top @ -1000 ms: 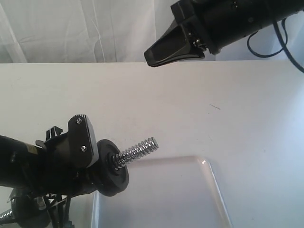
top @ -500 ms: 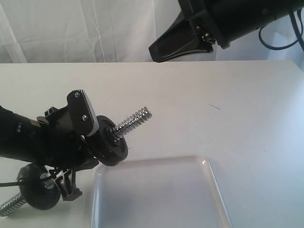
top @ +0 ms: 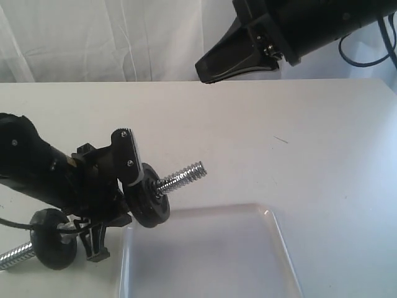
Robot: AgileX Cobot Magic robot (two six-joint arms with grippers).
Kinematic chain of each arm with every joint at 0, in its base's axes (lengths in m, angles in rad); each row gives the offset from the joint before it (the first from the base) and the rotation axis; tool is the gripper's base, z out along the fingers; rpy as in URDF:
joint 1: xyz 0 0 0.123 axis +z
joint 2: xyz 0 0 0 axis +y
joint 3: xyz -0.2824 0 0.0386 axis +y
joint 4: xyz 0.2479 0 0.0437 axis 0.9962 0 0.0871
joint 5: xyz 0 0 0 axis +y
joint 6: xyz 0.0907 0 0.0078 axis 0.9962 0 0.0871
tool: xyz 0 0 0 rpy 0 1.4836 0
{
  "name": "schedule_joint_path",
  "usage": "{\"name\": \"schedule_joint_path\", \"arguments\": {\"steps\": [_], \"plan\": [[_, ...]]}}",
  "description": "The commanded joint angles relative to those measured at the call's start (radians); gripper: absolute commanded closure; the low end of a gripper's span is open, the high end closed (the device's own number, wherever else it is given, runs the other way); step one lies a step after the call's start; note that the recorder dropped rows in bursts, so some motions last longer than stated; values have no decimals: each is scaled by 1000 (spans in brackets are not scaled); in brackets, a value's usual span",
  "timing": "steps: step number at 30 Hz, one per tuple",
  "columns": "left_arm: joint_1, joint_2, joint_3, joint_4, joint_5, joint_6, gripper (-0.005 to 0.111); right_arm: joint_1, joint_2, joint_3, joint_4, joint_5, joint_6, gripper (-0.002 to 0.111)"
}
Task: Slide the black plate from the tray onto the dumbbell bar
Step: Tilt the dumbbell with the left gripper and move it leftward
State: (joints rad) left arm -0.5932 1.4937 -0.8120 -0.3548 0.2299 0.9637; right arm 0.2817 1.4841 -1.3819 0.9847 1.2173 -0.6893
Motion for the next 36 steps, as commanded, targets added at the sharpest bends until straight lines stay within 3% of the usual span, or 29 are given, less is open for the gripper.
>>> {"name": "schedule_joint_path", "arguments": {"steps": [1, 10, 23, 29, 36], "plan": [[3, -32, -87, -53, -654, -26, 107, -6, -8, 24, -22, 4, 5, 108], [69, -29, -96, -185, -649, -23, 107, -6, -8, 46, -40, 4, 5, 108], [72, -29, -96, -312, -646, -22, 107, -6, -8, 46, -40, 4, 14, 108], [72, -29, -96, -537, -646, 90, 107, -6, -8, 46, -40, 4, 14, 108], [72, -29, -96, -867, -686, 365, 107, -6, -8, 46, -40, 4, 14, 108]]}}
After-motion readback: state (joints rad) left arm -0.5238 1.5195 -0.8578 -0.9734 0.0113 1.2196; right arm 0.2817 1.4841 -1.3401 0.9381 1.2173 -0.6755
